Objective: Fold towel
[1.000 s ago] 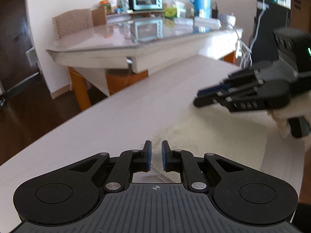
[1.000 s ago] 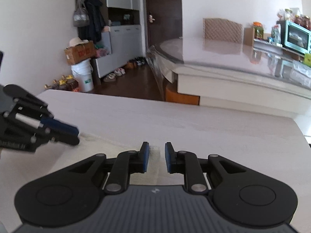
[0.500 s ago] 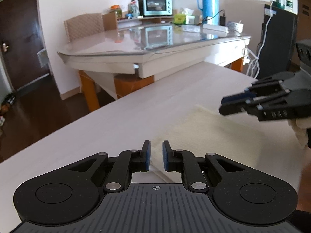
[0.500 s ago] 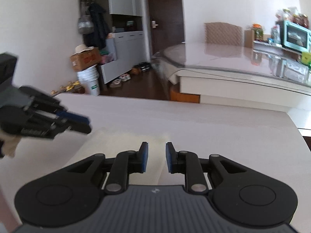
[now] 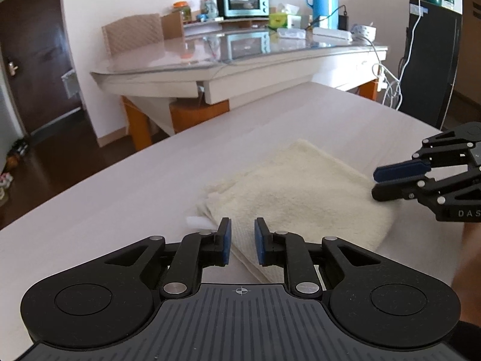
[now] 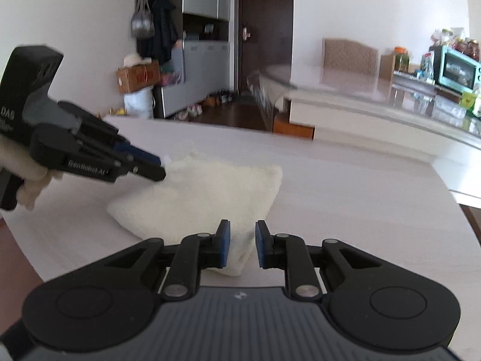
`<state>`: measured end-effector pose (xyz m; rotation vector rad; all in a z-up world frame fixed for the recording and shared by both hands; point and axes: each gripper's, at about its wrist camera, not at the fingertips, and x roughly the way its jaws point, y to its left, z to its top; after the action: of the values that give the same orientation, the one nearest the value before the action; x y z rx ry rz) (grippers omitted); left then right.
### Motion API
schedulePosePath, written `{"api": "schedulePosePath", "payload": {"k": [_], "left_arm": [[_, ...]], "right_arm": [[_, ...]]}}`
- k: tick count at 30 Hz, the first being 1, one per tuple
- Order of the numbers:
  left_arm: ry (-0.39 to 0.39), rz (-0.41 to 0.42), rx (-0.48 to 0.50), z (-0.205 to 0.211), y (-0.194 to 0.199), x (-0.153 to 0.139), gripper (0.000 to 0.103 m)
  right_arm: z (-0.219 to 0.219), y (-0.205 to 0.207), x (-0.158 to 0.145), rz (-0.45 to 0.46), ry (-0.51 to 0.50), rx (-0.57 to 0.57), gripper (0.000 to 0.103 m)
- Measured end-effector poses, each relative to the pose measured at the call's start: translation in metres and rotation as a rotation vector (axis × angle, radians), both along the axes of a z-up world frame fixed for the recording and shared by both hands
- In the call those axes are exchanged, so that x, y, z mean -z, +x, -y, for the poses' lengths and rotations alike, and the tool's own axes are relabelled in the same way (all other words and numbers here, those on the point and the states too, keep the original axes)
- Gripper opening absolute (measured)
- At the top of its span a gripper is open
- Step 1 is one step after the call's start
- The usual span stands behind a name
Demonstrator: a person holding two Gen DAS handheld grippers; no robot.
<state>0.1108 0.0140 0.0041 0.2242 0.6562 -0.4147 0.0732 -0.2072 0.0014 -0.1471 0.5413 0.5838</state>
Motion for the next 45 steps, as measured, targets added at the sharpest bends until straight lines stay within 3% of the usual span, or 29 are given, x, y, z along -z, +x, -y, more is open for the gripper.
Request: {"api": "schedulePosePath", "payload": {"k": [6, 18, 34, 45], "left_arm": [[-0.006, -0.022, 0.039, 0.011, -0.032, 0.002, 0.022], [-0.001, -0.045, -0.056, 0.021, -0.042, 0.012, 0.021], [-0.030, -0.044, -0.108, 0.022, -0.044, 0.014, 0.022], [-0.028, -0.036, -0.146, 0.022, -0.045, 0.014, 0.036]], "right_arm": [[-0.007, -0.005, 0.005, -0.016, -0.013, -0.027, 0.021], [-0.008, -0.002, 0.012, -0.020, -0.047, -0.035, 0.021], [-0.007, -0.001, 0.012, -0.026, -0.062, -0.050, 0.021], [-0.009, -0.003, 0.010, -0.033, -0.074, -0.050, 0.024]]}}
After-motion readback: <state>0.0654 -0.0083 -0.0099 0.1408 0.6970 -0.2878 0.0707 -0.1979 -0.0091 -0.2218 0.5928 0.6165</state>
